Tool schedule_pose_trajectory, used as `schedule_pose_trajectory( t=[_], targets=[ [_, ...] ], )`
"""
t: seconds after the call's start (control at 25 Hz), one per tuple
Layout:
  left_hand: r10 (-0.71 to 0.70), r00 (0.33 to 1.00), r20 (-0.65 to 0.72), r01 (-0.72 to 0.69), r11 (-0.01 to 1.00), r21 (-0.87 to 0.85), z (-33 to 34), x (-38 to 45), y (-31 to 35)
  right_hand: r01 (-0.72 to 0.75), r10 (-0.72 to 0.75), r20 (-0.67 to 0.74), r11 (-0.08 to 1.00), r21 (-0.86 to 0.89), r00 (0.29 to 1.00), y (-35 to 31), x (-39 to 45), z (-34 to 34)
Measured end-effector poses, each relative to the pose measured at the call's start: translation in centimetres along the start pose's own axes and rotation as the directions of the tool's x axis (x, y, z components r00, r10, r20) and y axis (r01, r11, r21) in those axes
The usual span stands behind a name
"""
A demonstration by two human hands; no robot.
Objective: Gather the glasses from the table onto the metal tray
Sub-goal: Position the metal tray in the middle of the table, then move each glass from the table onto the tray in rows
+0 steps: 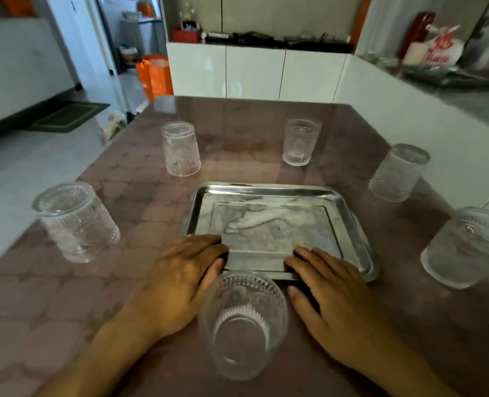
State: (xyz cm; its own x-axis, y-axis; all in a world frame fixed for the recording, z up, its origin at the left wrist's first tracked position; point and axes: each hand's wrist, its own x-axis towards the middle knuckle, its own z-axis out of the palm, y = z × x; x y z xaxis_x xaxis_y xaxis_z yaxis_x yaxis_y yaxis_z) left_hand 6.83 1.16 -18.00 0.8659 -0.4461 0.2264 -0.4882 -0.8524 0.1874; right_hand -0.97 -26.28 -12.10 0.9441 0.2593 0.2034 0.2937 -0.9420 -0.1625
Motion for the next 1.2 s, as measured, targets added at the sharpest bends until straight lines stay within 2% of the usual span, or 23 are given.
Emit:
schedule_pose_trajectory(
  t=[0.08,0.16,0.32,0.4,0.48,0.56,0.6,0.64,0.68,0.72,0.8,0.92,1.04,1.2],
  targets=[
    [0.074,0.993,-0.092,-0.079,0.996,-0.049,-2.3,0.1,0.8,0.01,-0.01,0.0,1.0,0.007,1.0,0.2,0.3,0.0],
    [0.081,0.987,-0.142,-0.096,0.99,-0.099,-5.0,-0.4,2.7,0.02,-0.019,-0.006,1.0,0.024,1.0,0.0,0.1,-0.5],
    [0.075,0.994,-0.078,-0.088,0.979,-0.184,-7.1,-1.3,4.4,0.003,-0.004,0.005,0.998,0.059,1.0,-0.5,0.2,-1.0],
    [0.074,0.995,-0.068,-0.088,0.966,-0.243,-7.2,-1.3,4.4,-0.051,0.054,-0.018,0.988,0.148,0.998,-0.8,0.0,-1.3],
    [-0.072,0.987,-0.143,0.01,0.919,-0.395,-7.1,-1.1,4.2,-0.054,0.07,-0.032,0.929,0.365,0.997,-1.2,-1.0,-1.9],
    [-0.373,0.888,-0.27,0.153,0.793,-0.59,-7.4,-0.6,3.4,-0.054,-0.023,0.113,0.772,0.634,0.993,-1.9,-2.4,-2.7],
    [-0.491,0.829,-0.268,0.227,0.733,-0.641,-7.6,-0.2,2.8,-0.094,-0.095,0.207,0.66,0.746,0.974,-2.6,-3.0,-3.1],
    [-0.561,0.799,-0.218,0.312,0.696,-0.647,-7.6,0.3,2.1,-0.154,-0.165,0.29,0.555,0.817,0.943,-3.4,-3.4,-3.6],
    [-0.6,0.788,-0.139,0.398,0.669,-0.627,-7.6,0.8,1.7,-0.205,-0.217,0.344,0.485,0.85,0.914,-4.2,-3.6,-3.9],
    [-0.622,0.781,-0.062,0.471,0.651,-0.595,-7.5,1.2,1.5,-0.235,-0.22,0.367,0.461,0.856,0.904,-4.9,-3.4,-3.9],
    [-0.648,0.762,-0.002,0.552,0.651,-0.522,-6.8,2.1,1.5,-0.264,-0.116,0.358,0.477,0.839,0.927,-6.4,-2.9,-3.4],
    [-0.681,0.73,-0.059,0.589,0.67,-0.451,-6.0,2.7,1.9,-0.227,0.01,0.267,0.558,0.798,0.964,-8.0,-2.3,-2.8],
    [-0.688,0.717,-0.114,0.589,0.685,-0.428,-5.6,2.8,1.7,-0.173,0.038,0.189,0.606,0.776,0.981,-7.1,-1.2,-4.7],
    [-0.685,0.714,-0.144,0.562,0.683,-0.466,-5.3,2.8,1.4,-0.074,0.1,-0.005,0.769,0.635,0.995,-4.6,4.7,-9.7]
  ],
)
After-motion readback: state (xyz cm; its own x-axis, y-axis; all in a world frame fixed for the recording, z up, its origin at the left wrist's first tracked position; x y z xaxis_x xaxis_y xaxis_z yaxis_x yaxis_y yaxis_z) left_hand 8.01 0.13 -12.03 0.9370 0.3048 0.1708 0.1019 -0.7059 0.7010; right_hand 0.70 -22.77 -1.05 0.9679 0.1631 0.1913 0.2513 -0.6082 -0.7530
